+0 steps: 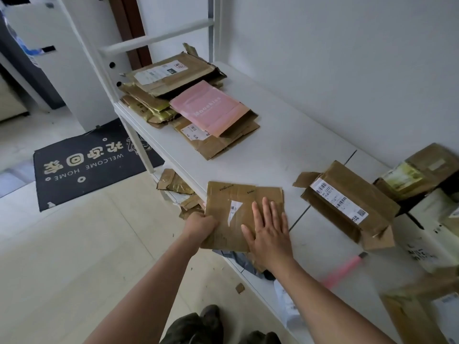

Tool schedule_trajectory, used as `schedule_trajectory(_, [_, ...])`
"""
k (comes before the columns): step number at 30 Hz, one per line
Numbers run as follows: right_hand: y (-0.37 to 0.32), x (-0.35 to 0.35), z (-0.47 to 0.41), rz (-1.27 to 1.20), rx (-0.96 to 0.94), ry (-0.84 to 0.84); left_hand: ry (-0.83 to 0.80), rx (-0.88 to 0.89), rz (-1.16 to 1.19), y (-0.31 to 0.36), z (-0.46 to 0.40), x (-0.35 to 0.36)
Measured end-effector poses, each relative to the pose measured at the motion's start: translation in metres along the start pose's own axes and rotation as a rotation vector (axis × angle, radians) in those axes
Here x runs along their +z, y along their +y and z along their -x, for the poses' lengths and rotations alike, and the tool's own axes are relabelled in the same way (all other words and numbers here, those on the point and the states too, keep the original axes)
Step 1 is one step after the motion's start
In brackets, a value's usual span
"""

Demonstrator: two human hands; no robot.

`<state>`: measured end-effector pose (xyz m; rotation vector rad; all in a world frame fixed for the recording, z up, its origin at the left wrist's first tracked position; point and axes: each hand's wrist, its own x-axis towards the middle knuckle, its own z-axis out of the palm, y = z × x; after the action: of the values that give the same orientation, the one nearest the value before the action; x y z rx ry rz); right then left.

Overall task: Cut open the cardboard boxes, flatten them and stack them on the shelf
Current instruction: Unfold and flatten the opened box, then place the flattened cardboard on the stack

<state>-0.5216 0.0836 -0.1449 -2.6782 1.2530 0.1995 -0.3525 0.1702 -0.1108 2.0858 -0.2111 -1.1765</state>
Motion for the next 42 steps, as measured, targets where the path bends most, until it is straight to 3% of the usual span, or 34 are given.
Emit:
schedule_trajectory(5, [0.001, -0.003, 0.003, -0.020, -0.004, -0.027, -0.008, 0.034, 0.205, -0.002, 0.006, 0.001])
schedule_trajectory(9, [0.001, -0.031, -0.003, -0.177, 0.014, -0.025, -0.055, 0.157, 0.359, 0.008, 0.017, -0.011])
schedule_trajectory(14, [-0.034, -0.104, -0.062, -0.278, -0.106, 0.515, -0.181, 0.261, 0.809, 0.066, 0.016, -0.026])
schedule_trajectory(17, [-0.048, -0.143, -0.119, -0.274, -0.124, 0.661, -0.172, 0.357, 0.840, 0.122, -0.007, -0.040])
schedule_trajectory(20, [-0.054, -0.166, -0.184, -0.378, -0.096, 0.575, -0.096, 0.366, 0.858, 0.175, -0.036, -0.050])
schedule_trajectory(24, [-0.061, -0.154, -0.261, -0.408, -0.088, 0.178, 0.104, 0.233, 0.858, 0.188, -0.103, -0.047])
schedule_trajectory(28, [-0.059, -0.108, -0.293, -0.239, -0.120, -0.047, 0.246, 0.137, 0.649, 0.158, -0.148, -0.036])
schedule_trajectory(31, [-0.056, -0.083, -0.306, -0.128, -0.124, -0.069, 0.273, 0.243, 0.440, 0.142, -0.164, -0.038])
schedule_trajectory(34, [-0.050, -0.074, -0.313, -0.050, -0.164, -0.022, 0.544, 0.365, -0.218, 0.138, -0.165, -0.036])
schedule_trajectory(37, [-0.044, -0.072, -0.320, 0.005, -0.213, -0.021, 0.825, 0.528, -0.592, 0.135, -0.165, -0.033])
schedule_trajectory(40, [-0.040, -0.070, -0.325, 0.024, -0.246, -0.039, 0.746, 0.810, -0.771, 0.131, -0.178, -0.032])
schedule_trajectory(42, [-0.037, -0.073, -0.329, 0.030, -0.271, -0.055, 0.593, 0.812, -0.776, 0.129, -0.187, -0.033])
